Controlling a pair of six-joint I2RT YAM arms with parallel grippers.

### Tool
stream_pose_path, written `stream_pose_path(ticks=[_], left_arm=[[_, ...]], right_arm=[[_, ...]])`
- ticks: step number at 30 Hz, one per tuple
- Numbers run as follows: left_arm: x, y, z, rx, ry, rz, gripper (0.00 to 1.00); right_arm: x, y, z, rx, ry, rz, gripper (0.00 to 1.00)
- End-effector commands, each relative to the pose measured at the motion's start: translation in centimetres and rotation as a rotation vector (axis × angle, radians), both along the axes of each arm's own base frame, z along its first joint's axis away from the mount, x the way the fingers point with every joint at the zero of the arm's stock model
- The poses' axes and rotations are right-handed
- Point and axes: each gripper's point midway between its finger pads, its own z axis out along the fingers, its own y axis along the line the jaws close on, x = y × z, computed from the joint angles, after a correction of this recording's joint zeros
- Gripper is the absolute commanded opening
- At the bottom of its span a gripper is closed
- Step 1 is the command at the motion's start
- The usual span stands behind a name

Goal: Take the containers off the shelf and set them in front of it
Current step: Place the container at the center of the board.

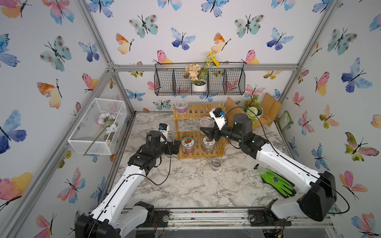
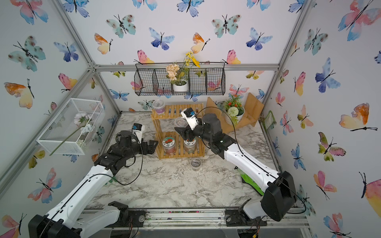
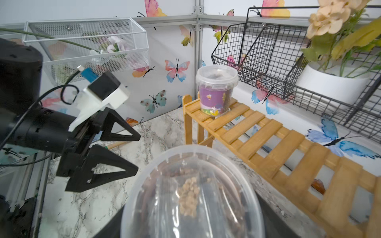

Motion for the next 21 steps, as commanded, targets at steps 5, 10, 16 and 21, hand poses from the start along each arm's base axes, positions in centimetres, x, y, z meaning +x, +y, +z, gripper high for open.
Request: stream_pose_path(ticks=[5,10,16,21], left_arm=[[-0.5,-0.4,-0.1,-0.016,-0.001,-0.034,0.99],[-0.7,-0.4,-0.2,-0.015,0.002,-0.035,0.99],[-1.1,-0.1,-0.6,-0.017,0.010,-0.025,0.99],[-1.6,0.3,-1.1,-0.021,0.020,-0.011,0.99]], right_arm=[[-4.0,0.4,-1.8,0.010,-0.021,0.041,0.67],[-5.8,0.9,-4.2,-0.006,-0.005,0.044,0.67],[-7.6,1.4,-7.4,-0.015,0.029,0.036,0.66],[-8.8,2.1,-10.5,-0.039,0.056,0.036,0.65]])
